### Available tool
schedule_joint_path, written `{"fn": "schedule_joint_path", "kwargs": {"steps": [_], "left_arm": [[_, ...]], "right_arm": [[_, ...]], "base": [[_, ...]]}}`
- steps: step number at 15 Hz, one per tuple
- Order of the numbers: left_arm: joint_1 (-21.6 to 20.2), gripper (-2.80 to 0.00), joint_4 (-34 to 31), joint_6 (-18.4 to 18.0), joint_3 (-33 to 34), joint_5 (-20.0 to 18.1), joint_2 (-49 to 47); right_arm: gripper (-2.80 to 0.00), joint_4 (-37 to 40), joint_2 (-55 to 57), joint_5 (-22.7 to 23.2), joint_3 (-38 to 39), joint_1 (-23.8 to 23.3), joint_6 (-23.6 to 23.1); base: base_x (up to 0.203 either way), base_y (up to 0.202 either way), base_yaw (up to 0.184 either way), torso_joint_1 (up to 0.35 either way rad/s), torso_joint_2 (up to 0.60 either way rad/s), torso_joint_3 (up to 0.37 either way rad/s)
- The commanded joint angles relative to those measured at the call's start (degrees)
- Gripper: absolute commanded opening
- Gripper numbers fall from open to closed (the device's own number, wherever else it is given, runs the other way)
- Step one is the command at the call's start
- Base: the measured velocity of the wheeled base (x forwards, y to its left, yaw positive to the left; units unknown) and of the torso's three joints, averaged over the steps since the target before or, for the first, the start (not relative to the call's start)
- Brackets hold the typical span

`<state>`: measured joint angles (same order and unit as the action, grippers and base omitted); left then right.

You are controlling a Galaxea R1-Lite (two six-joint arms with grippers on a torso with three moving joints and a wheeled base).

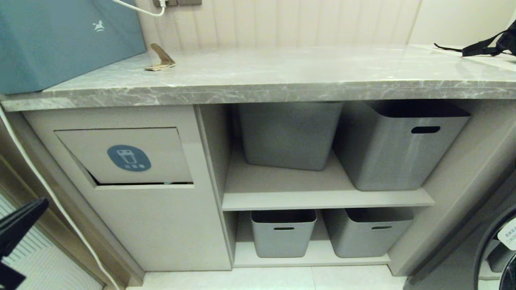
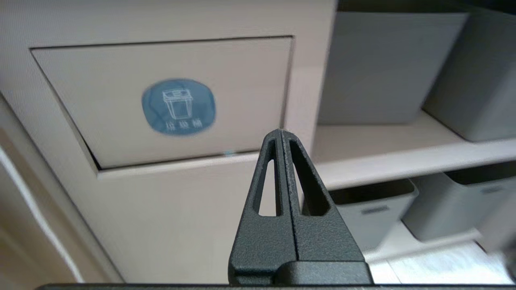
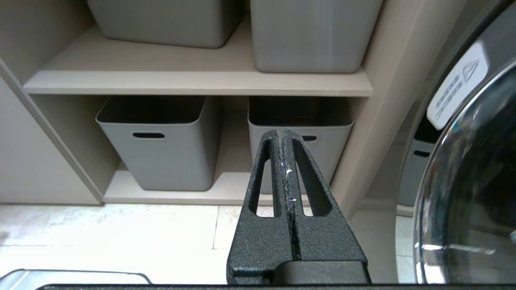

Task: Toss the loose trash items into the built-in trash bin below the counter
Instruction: Pick up the garbage

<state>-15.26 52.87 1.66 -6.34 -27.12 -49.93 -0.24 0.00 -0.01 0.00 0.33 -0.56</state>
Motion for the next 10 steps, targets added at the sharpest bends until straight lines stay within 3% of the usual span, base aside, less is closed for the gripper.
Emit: {"fn": "schedule_joint_path", "kwargs": {"steps": [1, 4, 6, 10], "left_arm": [[0.0, -2.8, -5.3, 0.0, 0.4, -0.2, 7.6], [0.0, -2.8, -17.7, -0.2, 0.5, -0.3, 16.1], [0.1, -2.8, -19.0, -0.6, 0.0, -0.2, 16.6], [1.0, -2.8, -19.0, -5.6, 0.2, 0.1, 16.4]], "right_arm": [[-2.8, -0.1, -0.1, -0.1, 0.0, 0.0, -0.1], [-2.8, -0.1, -0.1, -0.1, 0.0, 0.0, 0.0], [-2.8, -0.1, -0.1, -0.1, 0.0, 0.0, -0.1], [-2.8, -0.1, -0.1, -0.1, 0.0, 0.0, 0.0]], "base": [[0.0, 0.0, 0.0, 0.071, -0.3, -0.222], [0.0, 0.0, 0.0, 0.087, -0.31, -0.288], [0.0, 0.0, 0.0, 0.18, -0.54, -0.3], [0.0, 0.0, 0.0, 0.179, -0.47, -0.287]]}}
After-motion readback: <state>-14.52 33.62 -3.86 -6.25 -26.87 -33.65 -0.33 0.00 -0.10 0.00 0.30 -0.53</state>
